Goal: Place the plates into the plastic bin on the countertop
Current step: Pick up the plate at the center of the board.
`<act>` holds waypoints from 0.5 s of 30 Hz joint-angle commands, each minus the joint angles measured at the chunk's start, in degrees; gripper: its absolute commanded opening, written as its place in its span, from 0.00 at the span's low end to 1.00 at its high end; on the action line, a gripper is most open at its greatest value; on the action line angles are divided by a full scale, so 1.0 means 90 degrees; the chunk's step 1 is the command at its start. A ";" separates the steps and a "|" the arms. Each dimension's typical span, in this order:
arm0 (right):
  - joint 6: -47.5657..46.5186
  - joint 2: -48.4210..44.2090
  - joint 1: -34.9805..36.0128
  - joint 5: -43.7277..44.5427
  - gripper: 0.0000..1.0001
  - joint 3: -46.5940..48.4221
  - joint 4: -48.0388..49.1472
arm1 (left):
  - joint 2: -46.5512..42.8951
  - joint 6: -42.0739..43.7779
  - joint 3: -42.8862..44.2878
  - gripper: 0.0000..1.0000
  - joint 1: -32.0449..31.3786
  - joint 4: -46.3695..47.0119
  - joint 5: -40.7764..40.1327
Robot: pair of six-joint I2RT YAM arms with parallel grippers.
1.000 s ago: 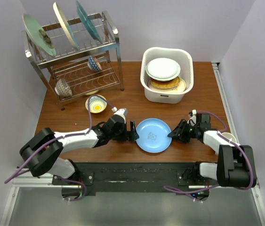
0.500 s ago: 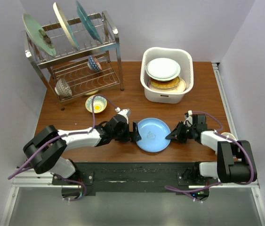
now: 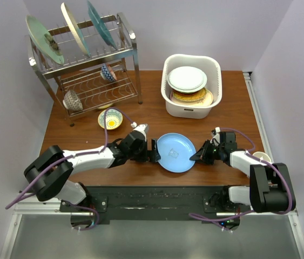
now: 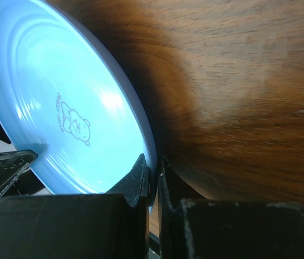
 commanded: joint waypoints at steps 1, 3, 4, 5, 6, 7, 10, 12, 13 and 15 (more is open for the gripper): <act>-0.0098 -0.0190 0.0022 0.0357 0.00 0.0084 -0.0372 | -0.0369 0.0072 0.0141 0.98 -0.0028 -0.0054 -0.0304; -0.0128 -0.0287 0.0022 0.0425 0.00 0.0172 -0.0499 | -0.0506 0.0033 0.0082 0.98 -0.0037 -0.0045 -0.0382; -0.0128 -0.0336 0.0032 0.0435 0.00 0.0201 -0.0557 | -0.0671 0.0014 0.0043 0.98 -0.0038 -0.0054 -0.0498; -0.0128 -0.0375 0.0022 0.0455 0.00 0.0240 -0.0587 | -0.0750 -0.0006 0.0004 0.98 -0.0028 -0.0054 -0.0557; -0.0099 -0.0414 0.0022 0.0465 0.00 0.0260 -0.0616 | -0.0848 -0.0026 -0.0026 0.97 -0.0028 -0.0064 -0.0606; -0.0098 -0.0492 0.0022 0.0484 0.00 0.0299 -0.0684 | -0.1003 -0.0035 -0.0064 0.98 -0.0037 -0.0074 -0.0704; -0.0157 -0.0551 0.0032 0.0552 0.00 0.0494 -0.0889 | -0.1296 -0.0074 -0.0104 0.98 -0.0028 -0.0337 -0.1015; -0.0176 -0.0580 0.0022 0.0553 0.00 0.0640 -0.0958 | -0.1424 -0.0113 -0.0123 0.98 -0.0038 -0.0386 -0.1124; -0.0196 -0.0590 0.0022 0.0562 0.00 0.0747 -0.1036 | -0.1531 -0.0123 -0.0152 0.98 -0.0028 -0.0415 -0.1211; -0.0235 -0.0600 0.0022 0.0582 0.00 0.0845 -0.1105 | -0.1649 -0.0172 -0.0182 0.98 -0.0028 -0.0464 -0.1300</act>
